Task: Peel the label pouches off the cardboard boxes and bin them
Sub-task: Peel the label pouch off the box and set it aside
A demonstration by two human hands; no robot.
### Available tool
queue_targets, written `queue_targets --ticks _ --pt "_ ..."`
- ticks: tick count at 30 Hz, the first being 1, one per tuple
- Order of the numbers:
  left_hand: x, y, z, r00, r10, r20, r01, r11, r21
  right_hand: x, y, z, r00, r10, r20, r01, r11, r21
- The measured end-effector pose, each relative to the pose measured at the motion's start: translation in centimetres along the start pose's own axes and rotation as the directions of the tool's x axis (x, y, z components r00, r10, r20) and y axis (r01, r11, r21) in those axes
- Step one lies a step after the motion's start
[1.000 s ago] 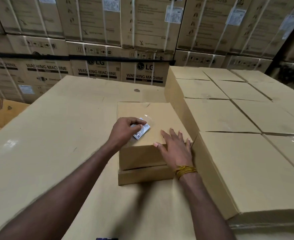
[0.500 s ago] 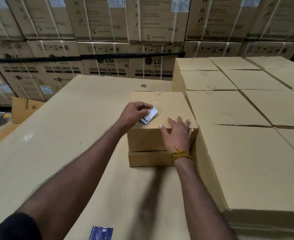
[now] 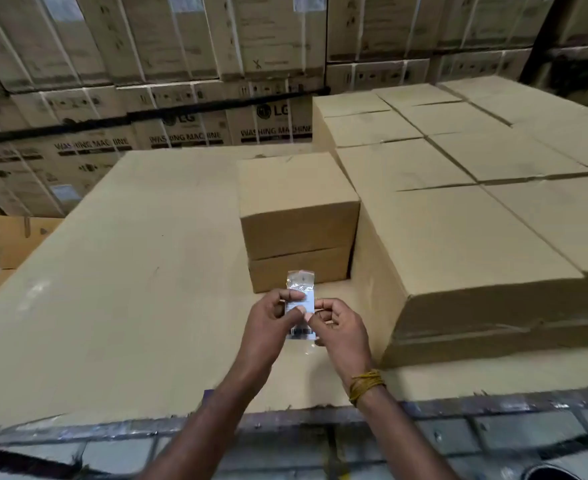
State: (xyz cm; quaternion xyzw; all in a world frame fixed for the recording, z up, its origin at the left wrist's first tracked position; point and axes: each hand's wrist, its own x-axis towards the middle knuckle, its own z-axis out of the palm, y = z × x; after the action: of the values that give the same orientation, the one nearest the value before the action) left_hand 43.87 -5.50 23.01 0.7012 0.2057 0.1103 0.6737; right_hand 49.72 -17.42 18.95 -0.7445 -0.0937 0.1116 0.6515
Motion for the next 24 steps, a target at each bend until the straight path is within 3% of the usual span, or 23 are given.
queue_targets --ticks 3,6,11,16,21,24 --pt "-4.3 -3.9 1.1 0.998 -0.062 0.011 0.062 0.998 0.022 -5.0 3.1 -1.1 0.997 0.029 -0.068 -0.035 0.996 -0.082" --pt "-8.4 -8.3 2.7 0.976 -0.209 0.059 0.205 0.976 0.07 -10.4 5.9 -2.9 0.991 0.006 -0.136 -0.039 0.971 -0.237" --pt "-15.0 -11.6 6.9 0.84 -0.422 0.341 0.438 0.898 0.034 -18.8 10.9 -7.5 0.976 -0.111 -0.186 -0.029 0.784 -0.62" --pt "-18.6 -12.9 11.5 0.702 -0.571 0.426 0.61 0.791 0.055 -24.1 14.2 -12.3 0.952 -0.186 -0.244 -0.054 0.681 -0.731" --pt "-20.7 -15.0 17.2 0.652 -0.627 0.427 0.658 0.747 0.091 -26.8 16.4 -17.3 0.929 -0.259 -0.266 -0.041 0.64 -0.767" --pt "-21.3 -16.4 21.5 0.624 -0.67 0.402 0.689 0.714 0.12 -27.6 18.5 -20.9 0.911 -0.222 -0.347 -0.099 0.701 -0.707"
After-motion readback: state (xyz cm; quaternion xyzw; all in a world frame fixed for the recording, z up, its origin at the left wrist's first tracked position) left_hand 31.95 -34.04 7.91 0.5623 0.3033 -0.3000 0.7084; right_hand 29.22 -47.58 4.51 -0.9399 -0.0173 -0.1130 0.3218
